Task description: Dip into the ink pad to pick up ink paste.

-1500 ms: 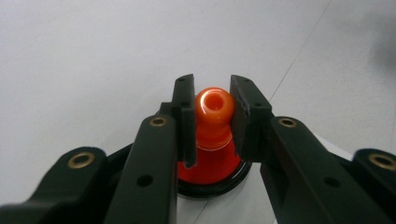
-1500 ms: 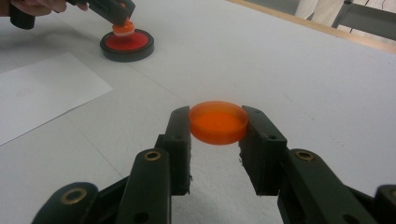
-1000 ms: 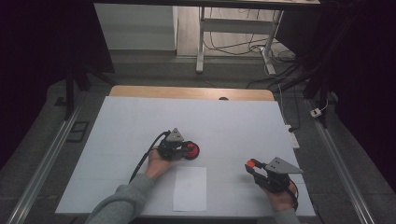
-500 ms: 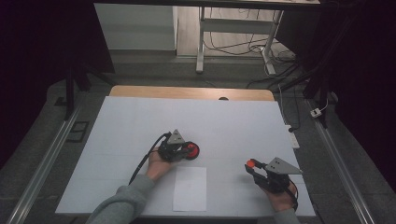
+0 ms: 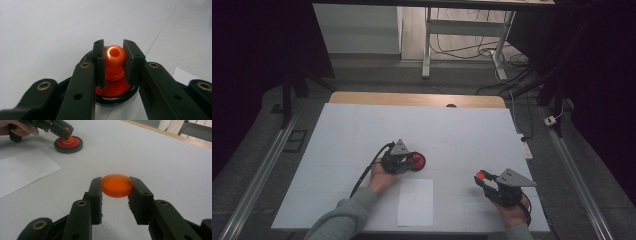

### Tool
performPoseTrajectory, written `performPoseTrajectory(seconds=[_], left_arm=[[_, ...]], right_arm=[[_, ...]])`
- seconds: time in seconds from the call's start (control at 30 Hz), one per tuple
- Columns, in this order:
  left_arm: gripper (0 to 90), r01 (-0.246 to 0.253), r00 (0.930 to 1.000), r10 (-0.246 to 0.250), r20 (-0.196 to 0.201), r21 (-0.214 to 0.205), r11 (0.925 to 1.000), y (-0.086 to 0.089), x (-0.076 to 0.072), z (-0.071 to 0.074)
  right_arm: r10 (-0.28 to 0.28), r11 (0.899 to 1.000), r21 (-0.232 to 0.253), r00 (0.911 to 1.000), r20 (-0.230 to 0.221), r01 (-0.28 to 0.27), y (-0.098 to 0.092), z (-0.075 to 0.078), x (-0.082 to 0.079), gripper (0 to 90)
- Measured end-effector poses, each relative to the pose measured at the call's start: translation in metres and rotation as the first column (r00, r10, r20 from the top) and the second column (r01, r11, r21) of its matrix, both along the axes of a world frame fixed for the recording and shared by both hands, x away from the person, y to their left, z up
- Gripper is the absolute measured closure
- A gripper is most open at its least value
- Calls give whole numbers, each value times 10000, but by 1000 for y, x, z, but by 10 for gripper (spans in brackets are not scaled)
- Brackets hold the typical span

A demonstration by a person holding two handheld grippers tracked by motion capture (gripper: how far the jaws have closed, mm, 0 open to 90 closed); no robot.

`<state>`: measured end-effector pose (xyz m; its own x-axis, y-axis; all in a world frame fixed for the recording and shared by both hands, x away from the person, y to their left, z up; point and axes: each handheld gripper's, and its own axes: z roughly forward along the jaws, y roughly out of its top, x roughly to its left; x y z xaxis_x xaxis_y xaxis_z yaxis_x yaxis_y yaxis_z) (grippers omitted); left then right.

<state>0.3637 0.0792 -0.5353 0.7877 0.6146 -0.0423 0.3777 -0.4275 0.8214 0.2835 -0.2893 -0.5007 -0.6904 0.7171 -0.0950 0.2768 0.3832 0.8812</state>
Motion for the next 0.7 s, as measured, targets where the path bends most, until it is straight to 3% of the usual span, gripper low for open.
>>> performPoseTrajectory(seconds=[0.57,0.7], left_arm=[[729,117,9999,-117,3,0,9999,1,1,2],[728,61,9999,-52,110,-846,9964,7,2,15]], right_arm=[[33,10000,-6,10000,-14,-33,0,-1,2,641],[19,10000,-46,10000,-45,-19,-1,-1,3,641]])
